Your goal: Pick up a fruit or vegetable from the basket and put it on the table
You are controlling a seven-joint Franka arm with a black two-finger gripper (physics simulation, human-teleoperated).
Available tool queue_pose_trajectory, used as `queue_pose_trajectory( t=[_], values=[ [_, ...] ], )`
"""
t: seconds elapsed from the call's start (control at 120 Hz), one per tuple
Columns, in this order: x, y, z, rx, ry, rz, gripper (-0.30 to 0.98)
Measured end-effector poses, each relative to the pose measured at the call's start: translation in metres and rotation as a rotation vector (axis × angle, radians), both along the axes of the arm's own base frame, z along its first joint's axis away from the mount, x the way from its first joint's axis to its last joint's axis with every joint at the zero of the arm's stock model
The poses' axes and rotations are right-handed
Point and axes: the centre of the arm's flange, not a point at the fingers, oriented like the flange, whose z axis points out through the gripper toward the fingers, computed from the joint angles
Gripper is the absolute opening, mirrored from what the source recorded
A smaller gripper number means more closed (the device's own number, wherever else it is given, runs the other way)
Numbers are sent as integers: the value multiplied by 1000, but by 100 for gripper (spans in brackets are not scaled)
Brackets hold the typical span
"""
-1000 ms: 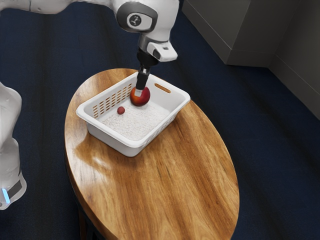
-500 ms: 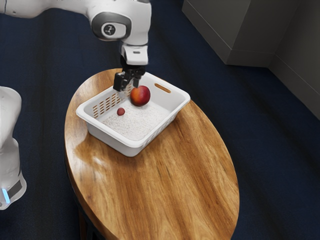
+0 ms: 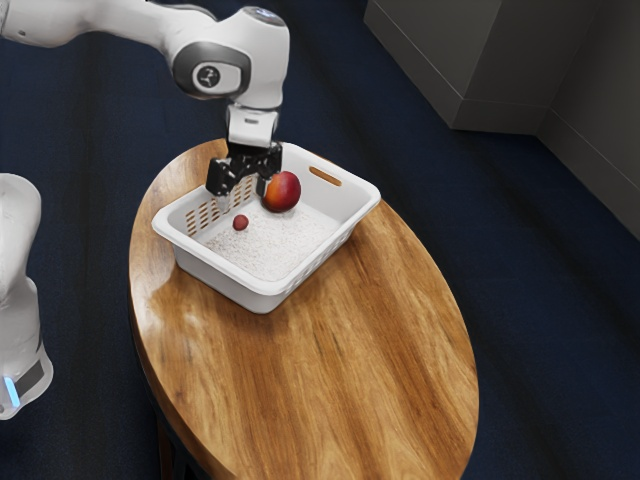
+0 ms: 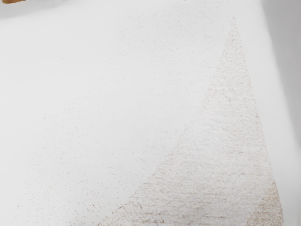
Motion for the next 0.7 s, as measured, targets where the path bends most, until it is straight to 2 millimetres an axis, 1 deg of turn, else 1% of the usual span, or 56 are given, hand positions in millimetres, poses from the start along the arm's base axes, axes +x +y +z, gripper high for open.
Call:
queue_pose_trajectory(
  t=[0.133, 0.183, 0.283, 0.35, 0.533, 0.7],
  values=[
    [-1, 0, -2, -3, -6, -41, 68],
    [-4, 3, -3, -9, -8, -46, 68],
    [-13, 14, -7, -26, -10, -27, 68],
    [-15, 17, -8, -33, -11, -25, 68],
    [-24, 23, -22, -48, -1, -12, 68],
    [-23, 23, -32, -53, 1, -11, 68]
  ],
)
